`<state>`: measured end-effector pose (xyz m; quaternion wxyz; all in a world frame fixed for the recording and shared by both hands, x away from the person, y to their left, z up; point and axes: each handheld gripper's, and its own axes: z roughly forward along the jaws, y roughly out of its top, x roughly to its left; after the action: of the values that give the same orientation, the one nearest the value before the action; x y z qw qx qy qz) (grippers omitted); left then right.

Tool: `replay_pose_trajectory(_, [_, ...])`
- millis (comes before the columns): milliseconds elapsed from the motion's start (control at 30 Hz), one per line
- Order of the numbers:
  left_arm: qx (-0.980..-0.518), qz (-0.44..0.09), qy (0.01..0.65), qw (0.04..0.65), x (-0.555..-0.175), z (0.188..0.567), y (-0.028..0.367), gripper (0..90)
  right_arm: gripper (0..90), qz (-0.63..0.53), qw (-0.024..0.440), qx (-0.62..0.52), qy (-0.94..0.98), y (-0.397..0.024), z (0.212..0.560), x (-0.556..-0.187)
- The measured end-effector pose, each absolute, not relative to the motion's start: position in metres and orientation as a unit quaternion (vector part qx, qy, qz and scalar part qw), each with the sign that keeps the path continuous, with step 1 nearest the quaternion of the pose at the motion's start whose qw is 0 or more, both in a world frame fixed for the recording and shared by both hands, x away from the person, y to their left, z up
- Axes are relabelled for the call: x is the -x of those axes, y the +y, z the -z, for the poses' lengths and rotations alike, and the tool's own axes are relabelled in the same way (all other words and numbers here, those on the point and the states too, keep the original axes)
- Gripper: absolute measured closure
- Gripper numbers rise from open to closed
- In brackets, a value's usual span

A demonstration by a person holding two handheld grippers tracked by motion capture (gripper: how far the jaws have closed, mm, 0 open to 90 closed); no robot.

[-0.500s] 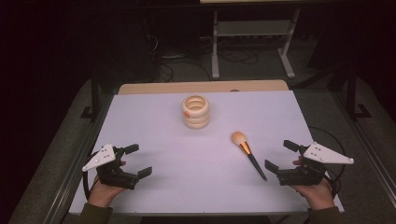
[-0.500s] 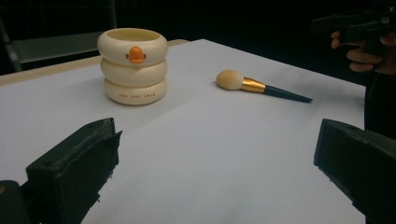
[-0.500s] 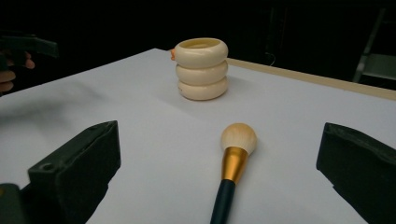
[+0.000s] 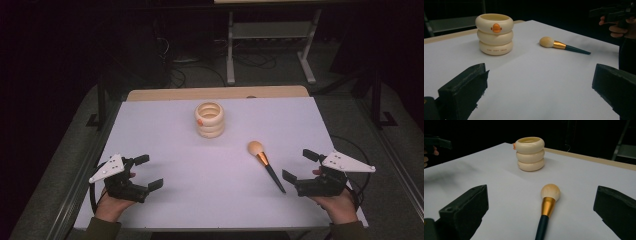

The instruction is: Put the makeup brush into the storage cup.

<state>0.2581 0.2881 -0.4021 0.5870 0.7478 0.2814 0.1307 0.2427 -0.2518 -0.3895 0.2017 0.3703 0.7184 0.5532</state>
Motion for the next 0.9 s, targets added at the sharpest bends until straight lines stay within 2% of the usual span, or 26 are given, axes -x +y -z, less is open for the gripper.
replay_pose_trajectory(900, [-0.748, -0.129, 0.282, 0.586, -0.257, 0.402, 0.290, 0.0, 0.0, -0.539, 0.200, -0.364, 0.733, -0.237, 0.384, -0.260])
